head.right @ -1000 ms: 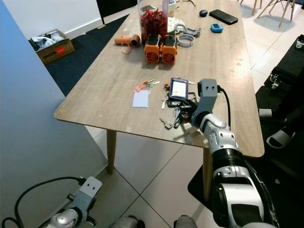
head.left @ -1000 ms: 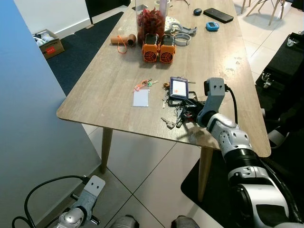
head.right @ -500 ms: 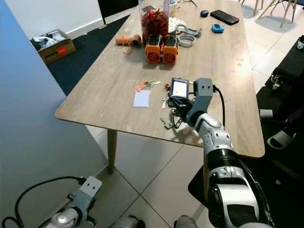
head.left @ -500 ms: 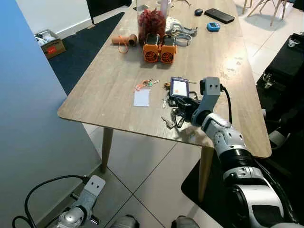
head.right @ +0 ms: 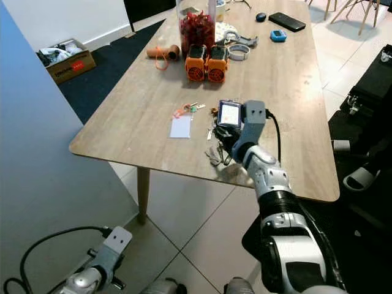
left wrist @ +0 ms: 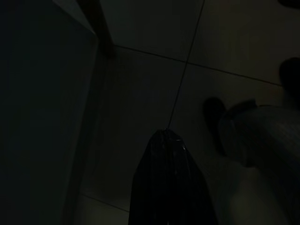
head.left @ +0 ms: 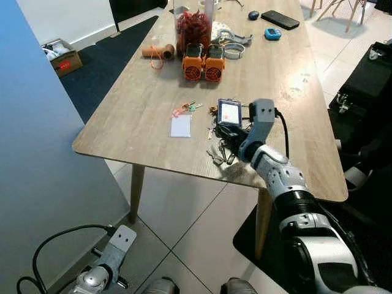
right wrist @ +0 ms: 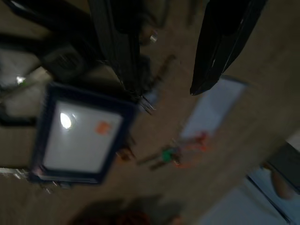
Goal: Hang keys on a hook
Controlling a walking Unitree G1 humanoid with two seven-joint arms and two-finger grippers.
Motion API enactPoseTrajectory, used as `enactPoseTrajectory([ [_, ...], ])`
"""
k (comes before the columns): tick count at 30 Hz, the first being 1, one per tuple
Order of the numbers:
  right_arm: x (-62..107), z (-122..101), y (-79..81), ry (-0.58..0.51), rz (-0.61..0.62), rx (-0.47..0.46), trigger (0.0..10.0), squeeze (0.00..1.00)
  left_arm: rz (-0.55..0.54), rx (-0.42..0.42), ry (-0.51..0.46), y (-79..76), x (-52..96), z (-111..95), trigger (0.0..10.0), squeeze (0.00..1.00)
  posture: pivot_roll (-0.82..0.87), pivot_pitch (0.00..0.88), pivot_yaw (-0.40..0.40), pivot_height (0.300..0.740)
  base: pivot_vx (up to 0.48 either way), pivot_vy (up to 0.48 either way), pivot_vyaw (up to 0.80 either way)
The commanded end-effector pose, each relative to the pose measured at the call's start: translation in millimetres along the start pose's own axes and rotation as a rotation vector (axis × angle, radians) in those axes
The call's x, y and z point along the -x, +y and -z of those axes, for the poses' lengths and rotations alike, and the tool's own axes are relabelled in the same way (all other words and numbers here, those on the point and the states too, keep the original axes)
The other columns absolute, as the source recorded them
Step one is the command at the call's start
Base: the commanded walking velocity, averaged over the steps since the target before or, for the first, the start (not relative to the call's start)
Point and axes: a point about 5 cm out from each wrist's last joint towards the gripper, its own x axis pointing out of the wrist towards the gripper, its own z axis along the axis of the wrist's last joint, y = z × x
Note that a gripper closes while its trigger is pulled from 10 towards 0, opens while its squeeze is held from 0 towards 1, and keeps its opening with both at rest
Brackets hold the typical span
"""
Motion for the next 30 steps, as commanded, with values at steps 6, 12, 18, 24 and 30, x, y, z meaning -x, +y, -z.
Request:
enactPoseTrajectory([
  [6,8.6,5,-10.2,-0.047,0.074,-0.108,10.0,0.0,0.009,-0.007,0.031,-3.1,1.3,7,10.0,0.0,0.06,0.114,0.011,0.74,0.0,0.0,0.0],
  [12,17.0,12,-18.8,-0.09,0.165,-0.182,10.0,0.0,0.013,-0.013,0.032,-3.8,1.4,7,10.0,0.0,0.06,0.107,0.009,0.74,0.0,0.0,0.0],
  [18,23.5,16,-29.9,-0.122,0.265,-0.235,10.0,0.0,0.015,-0.021,0.034,-4.0,1.6,8,10.0,0.0,0.06,0.103,0.016,0.74,0.0,0.0,0.0],
  [24,17.9,11,-23.7,-0.119,0.24,-0.242,10.0,0.0,0.017,-0.03,0.034,-4.0,1.6,8,10.0,0.0,0.06,0.104,0.019,0.74,0.0,0.0,0.0],
  [30,10.7,10,-13.5,-0.095,0.203,-0.247,10.0,0.23,0.016,-0.034,0.034,-3.9,1.6,8,10.0,0.0,0.06,0.105,0.018,0.74,0.0,0.0,0.0],
])
